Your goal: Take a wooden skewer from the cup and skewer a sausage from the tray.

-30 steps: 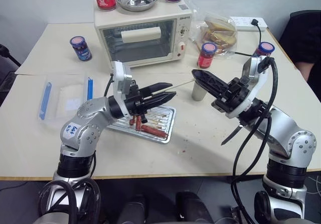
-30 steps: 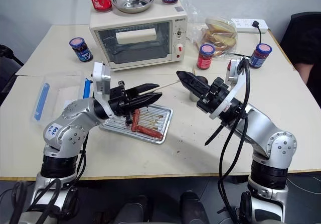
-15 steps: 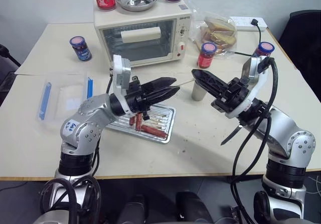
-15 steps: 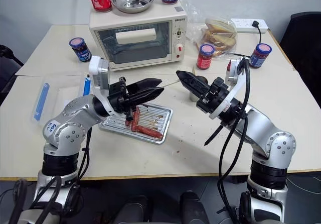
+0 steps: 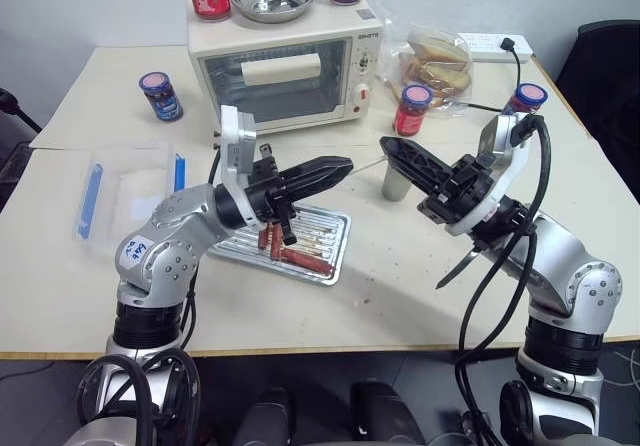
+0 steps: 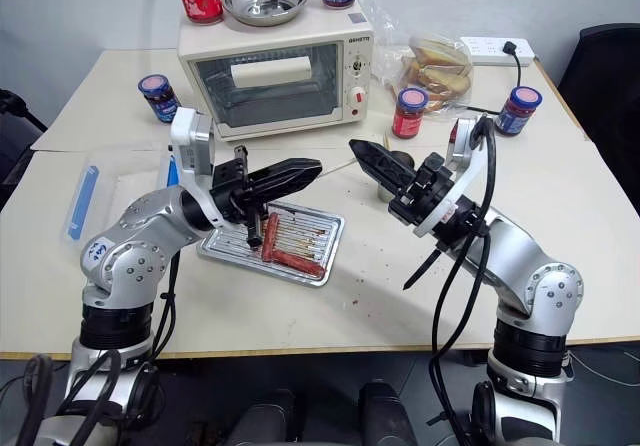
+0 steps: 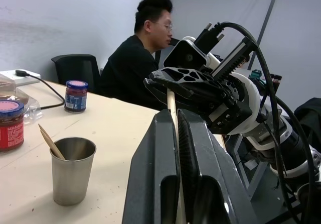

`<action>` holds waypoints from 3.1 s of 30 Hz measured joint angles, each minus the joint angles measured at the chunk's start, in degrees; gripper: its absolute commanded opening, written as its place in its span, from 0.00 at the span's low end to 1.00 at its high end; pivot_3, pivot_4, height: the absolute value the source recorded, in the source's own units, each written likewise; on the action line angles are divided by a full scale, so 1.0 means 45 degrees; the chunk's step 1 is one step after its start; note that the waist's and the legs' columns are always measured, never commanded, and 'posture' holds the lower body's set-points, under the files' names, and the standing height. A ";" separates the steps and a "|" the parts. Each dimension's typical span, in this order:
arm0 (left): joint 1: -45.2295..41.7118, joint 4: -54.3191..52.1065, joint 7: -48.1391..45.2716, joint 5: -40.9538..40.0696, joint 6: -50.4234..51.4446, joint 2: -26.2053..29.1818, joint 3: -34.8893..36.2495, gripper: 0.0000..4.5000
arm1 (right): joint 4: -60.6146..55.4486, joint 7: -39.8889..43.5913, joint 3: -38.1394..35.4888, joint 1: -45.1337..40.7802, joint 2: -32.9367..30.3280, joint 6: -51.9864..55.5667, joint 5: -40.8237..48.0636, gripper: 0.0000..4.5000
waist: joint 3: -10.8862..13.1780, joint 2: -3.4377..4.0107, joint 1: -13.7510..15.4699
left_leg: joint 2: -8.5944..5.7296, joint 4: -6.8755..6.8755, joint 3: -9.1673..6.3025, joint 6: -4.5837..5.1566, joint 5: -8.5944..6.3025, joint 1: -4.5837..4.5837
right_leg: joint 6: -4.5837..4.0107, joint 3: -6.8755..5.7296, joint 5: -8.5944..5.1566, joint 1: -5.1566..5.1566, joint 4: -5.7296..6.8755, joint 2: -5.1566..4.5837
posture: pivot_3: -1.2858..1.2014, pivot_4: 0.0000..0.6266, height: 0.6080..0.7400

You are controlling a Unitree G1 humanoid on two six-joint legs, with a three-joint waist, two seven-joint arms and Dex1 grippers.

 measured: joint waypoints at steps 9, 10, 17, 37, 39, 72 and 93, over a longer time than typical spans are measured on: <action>0.0038 0.0000 -0.0003 0.0082 -0.0027 -0.0031 -0.0092 0.35 | 0.0000 -0.0062 0.0000 -0.0056 0.0062 -0.0001 0.0000 0.00 | 0.0000 0.0000 0.0000 | 0.0000 0.0000 0.0000 0.0000 0.0000 0.0000 | 0.0000 0.0000 0.0000 -0.0001 -0.0005 0.0000 | 0.52 0.24 1.00; 0.0038 0.0000 -0.0005 0.0081 -0.0031 -0.0032 -0.0092 0.35 | 0.0000 -0.0063 0.0000 -0.0066 0.0069 -0.0001 0.0000 0.00 | 0.0000 0.0000 0.0000 | 0.0000 0.0000 0.0000 0.0000 0.0000 0.0000 | 0.0000 0.0001 0.0000 -0.0001 -0.0005 0.0000 | 0.52 0.24 1.00; 0.0050 0.0007 -0.0030 0.0068 -0.0100 -0.0169 -0.0105 0.18 | 0.0000 -0.0073 -0.0002 -0.0087 0.0175 -0.0002 0.0000 0.00 | 0.0000 0.0000 0.0003 | 0.0000 0.0000 0.0000 0.0000 0.0000 0.0000 | 0.0000 0.0000 0.0000 -0.0001 -0.0006 0.0000 | 0.52 0.24 1.00; 0.0188 0.0372 -0.0155 0.0053 0.0154 0.1577 0.0677 0.00 | -0.0009 -0.0473 0.0329 -0.0085 -0.1272 0.0002 0.0040 0.41 | 0.0001 0.0002 -0.0023 | 0.0001 -0.0007 0.0000 0.0000 0.0000 0.0000 | -0.0001 0.0005 0.0000 -0.0008 -0.0010 -0.0001 | 0.52 0.24 1.00; 0.0737 0.0112 -0.0361 -0.0041 0.0443 0.2468 0.1109 0.00 | -0.0009 -0.0339 0.0680 -0.0161 -0.2516 0.0326 -0.0608 0.41 | 0.0003 0.0006 -0.0048 | 0.0003 -0.0017 0.0001 0.0000 0.0000 0.0000 | -0.0001 0.0008 -0.0001 -0.0012 -0.0016 -0.0001 | 0.52 0.24 1.00; 0.7706 -0.2554 -0.3219 -0.0828 0.1774 0.8373 0.7240 0.00 | -0.0304 0.9405 1.0791 -0.1567 -0.2784 -0.1398 -1.9362 0.41 | 0.0019 -0.0004 -0.0022 | 0.0005 -0.0078 -0.0013 -0.0006 0.0001 0.0004 | -0.0008 -0.0002 -0.0004 -0.0020 -0.0072 -0.0014 | 0.52 0.24 1.00; 0.6512 -0.1578 -0.3137 -0.0442 0.1326 0.8480 0.6604 0.00 | 0.0952 1.0859 1.0765 -0.1442 -0.1417 -0.2214 -2.2116 0.07 | 0.0019 -0.0004 -0.0032 | -0.0003 -0.0077 -0.0013 -0.0015 0.0006 0.0015 | -0.0009 -0.0004 -0.0003 -0.0023 -0.0046 -0.0014 | 0.52 0.24 1.00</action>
